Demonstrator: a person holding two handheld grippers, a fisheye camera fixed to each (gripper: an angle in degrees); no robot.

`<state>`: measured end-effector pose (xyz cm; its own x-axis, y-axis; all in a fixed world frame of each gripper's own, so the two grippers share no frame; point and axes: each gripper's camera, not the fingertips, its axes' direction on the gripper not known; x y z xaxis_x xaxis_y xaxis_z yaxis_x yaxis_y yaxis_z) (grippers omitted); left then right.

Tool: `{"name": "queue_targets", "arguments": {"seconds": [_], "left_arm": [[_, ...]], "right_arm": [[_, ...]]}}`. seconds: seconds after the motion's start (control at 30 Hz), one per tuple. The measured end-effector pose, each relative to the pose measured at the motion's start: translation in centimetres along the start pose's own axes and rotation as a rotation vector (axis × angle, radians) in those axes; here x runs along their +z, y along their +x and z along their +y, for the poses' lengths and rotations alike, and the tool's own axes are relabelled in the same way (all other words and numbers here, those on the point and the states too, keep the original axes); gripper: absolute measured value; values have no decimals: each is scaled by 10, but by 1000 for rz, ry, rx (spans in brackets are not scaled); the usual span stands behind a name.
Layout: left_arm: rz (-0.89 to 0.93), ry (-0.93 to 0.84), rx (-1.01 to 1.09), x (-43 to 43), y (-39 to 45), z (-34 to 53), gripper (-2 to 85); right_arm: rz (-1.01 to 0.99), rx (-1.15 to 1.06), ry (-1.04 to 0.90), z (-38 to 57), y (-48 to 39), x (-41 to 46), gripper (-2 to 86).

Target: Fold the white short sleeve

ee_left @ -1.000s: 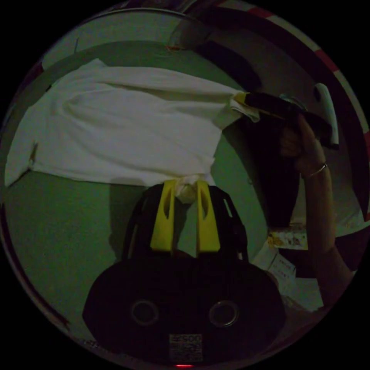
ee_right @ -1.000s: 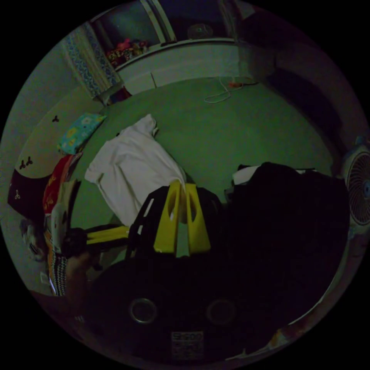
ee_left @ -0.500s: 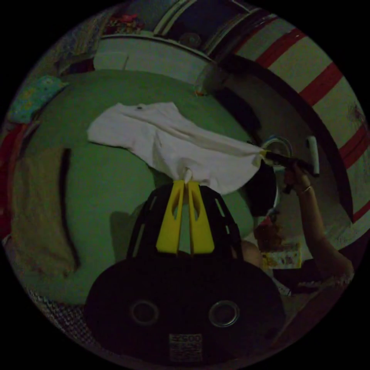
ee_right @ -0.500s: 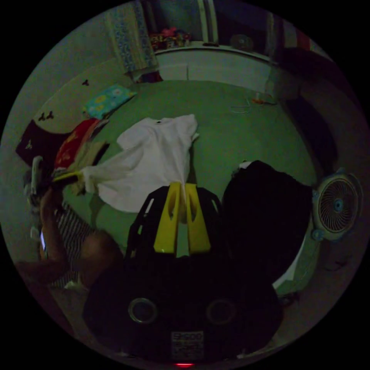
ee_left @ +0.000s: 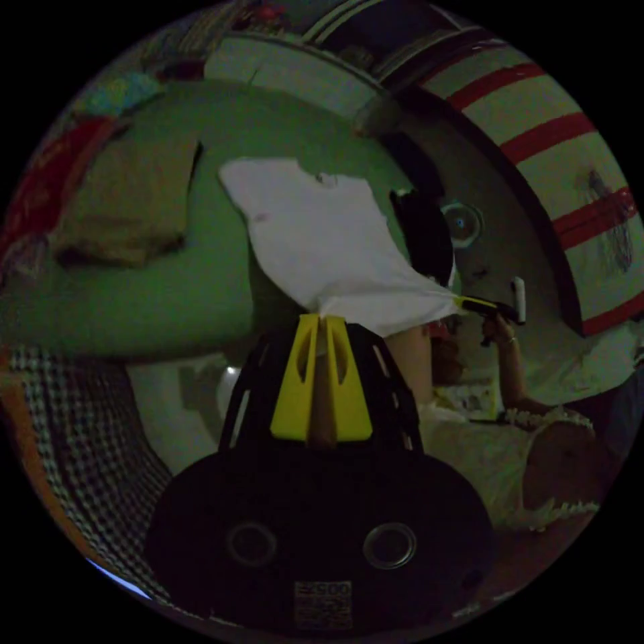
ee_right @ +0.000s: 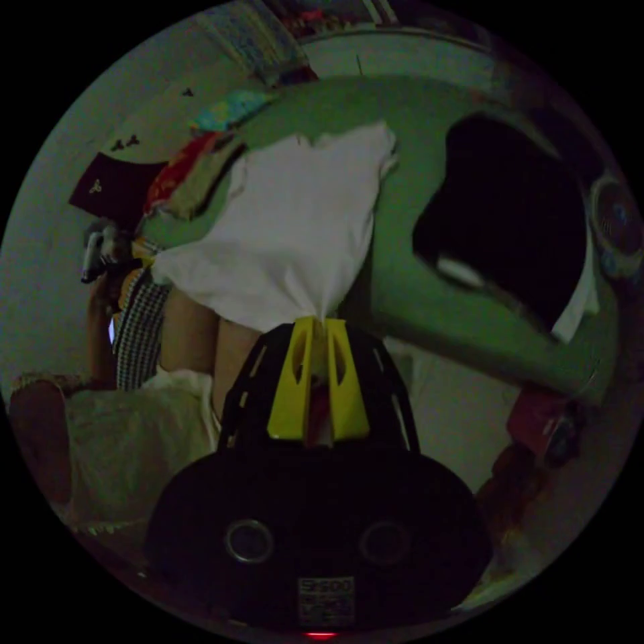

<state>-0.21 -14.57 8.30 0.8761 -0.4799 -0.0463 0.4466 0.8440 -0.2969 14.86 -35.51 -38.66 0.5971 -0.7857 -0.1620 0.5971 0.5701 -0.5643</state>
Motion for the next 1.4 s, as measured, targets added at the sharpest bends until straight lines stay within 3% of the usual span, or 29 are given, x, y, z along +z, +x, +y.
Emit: {"name": "queue_targets", "arguments": {"seconds": [0.1,0.27,0.43,0.63,0.83,1.0,1.07,1.4], "left_arm": [[-75,-38,-114,-4,-21,26,37],[-222,111,-146,-49,-26,15,56],[-283,294,-49,-59,-10,-62,107],[-384,270,-59,-26,-24,-165,148],[-453,185,-99,13,-43,-225,151],[-595,162,-127,31,-39,-234,107],[-607,139,-94,30,-32,-235,63],[-662,290,36,-39,9,-274,40]], "right_arm": [[73,8,-31,13,8,6,43],[156,-19,195,-24,12,-33,93],[201,-68,319,-102,8,-26,115],[200,37,308,-213,40,21,131],[63,206,248,-278,67,73,116],[247,228,228,-288,48,98,68],[176,196,215,-288,43,91,4],[292,141,420,-325,35,6,1]]}}
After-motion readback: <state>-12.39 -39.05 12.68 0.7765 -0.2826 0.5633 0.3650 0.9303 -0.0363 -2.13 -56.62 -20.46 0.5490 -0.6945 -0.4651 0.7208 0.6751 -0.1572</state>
